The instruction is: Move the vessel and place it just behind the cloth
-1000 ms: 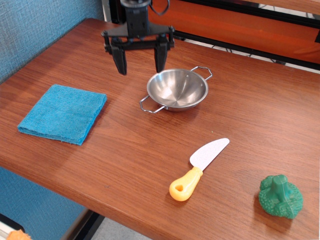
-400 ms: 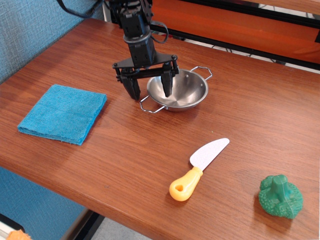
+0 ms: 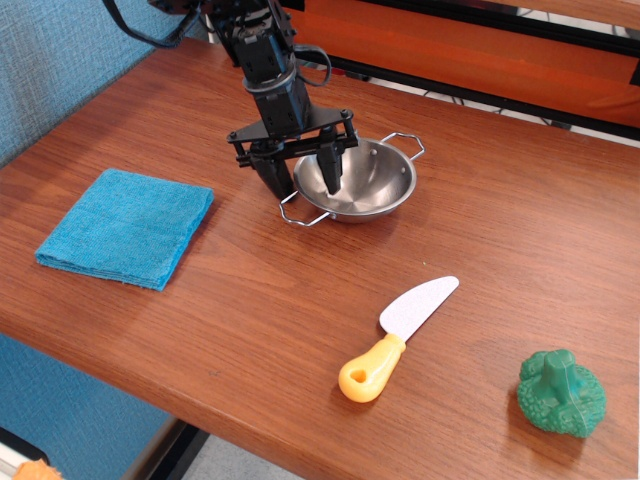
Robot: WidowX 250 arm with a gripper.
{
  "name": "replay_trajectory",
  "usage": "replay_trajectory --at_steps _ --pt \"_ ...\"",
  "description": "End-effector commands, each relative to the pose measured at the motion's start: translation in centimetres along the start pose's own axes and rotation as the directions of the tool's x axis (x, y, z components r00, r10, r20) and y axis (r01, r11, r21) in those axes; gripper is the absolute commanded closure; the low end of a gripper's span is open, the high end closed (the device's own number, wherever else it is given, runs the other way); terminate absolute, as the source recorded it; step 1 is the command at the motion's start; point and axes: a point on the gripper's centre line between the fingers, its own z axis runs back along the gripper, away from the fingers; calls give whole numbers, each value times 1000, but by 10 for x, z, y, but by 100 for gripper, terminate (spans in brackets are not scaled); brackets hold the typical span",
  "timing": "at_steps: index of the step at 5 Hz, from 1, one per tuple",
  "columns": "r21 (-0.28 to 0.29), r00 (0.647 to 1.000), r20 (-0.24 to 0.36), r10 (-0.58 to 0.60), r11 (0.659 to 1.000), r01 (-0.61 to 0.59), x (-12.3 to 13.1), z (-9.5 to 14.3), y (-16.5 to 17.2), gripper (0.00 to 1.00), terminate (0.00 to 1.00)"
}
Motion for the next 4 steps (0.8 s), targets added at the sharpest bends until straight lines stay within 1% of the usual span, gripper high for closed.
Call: replay_trajectory --at_steps 1,3,4 --pt "-30 998 53 -13 999 15 4 17 -1 100 0" --pt "-87 994 110 29 996 -19 14 41 -6 100 0" --pt "-63 982 159 102 994 -93 24 59 3 100 0"
